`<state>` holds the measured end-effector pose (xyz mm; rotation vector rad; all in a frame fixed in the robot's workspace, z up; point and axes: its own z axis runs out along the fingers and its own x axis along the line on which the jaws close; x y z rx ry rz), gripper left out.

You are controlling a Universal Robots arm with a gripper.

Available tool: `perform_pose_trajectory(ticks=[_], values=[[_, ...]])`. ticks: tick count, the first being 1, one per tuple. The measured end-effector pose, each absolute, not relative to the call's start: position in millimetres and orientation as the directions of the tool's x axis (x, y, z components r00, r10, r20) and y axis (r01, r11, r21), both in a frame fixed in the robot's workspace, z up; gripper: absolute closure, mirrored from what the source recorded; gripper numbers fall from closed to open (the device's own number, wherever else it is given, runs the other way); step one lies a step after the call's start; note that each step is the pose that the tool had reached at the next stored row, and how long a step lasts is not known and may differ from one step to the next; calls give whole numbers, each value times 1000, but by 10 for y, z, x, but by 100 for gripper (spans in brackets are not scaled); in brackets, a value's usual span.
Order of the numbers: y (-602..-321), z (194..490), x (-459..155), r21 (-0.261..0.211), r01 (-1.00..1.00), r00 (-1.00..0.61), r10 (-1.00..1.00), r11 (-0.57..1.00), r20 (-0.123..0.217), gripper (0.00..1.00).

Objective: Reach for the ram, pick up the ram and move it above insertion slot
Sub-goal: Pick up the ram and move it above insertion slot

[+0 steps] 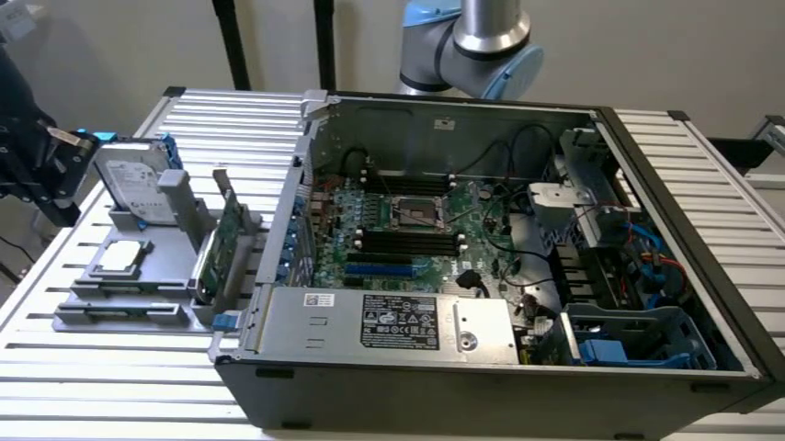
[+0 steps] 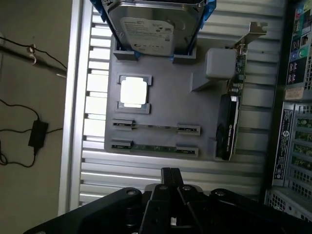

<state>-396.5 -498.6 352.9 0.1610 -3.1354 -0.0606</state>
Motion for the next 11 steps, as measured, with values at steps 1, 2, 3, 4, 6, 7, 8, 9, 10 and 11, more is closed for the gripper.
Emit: perform_pose_trajectory(ticks=[1, 2, 3, 4, 6, 7, 8, 9, 10, 11], values=[[-4986, 3529, -3965, 39, -121, -993, -121, 992, -1, 89], [-4986, 3528, -3965, 39, -137, -991, -137, 990, -1, 89], [-4986, 3527, -3965, 39, -156, -988, -156, 987, -1, 89], [-4986, 3525, -3965, 39, -174, -985, -174, 984, -1, 89], [-4986, 3523, -3965, 39, -209, -978, -209, 977, 0, 89], [-4986, 3522, -3965, 39, -227, -974, -227, 973, 0, 89], [-4986, 3520, -3965, 39, -244, -970, -245, 969, 0, 89], [-4986, 3519, -3965, 39, -262, -965, -262, 964, 0, 89], [-4986, 3517, -3965, 39, -281, -960, -281, 959, 0, 89], [-4986, 3515, -3964, 39, -297, -955, -297, 954, 0, 89]])
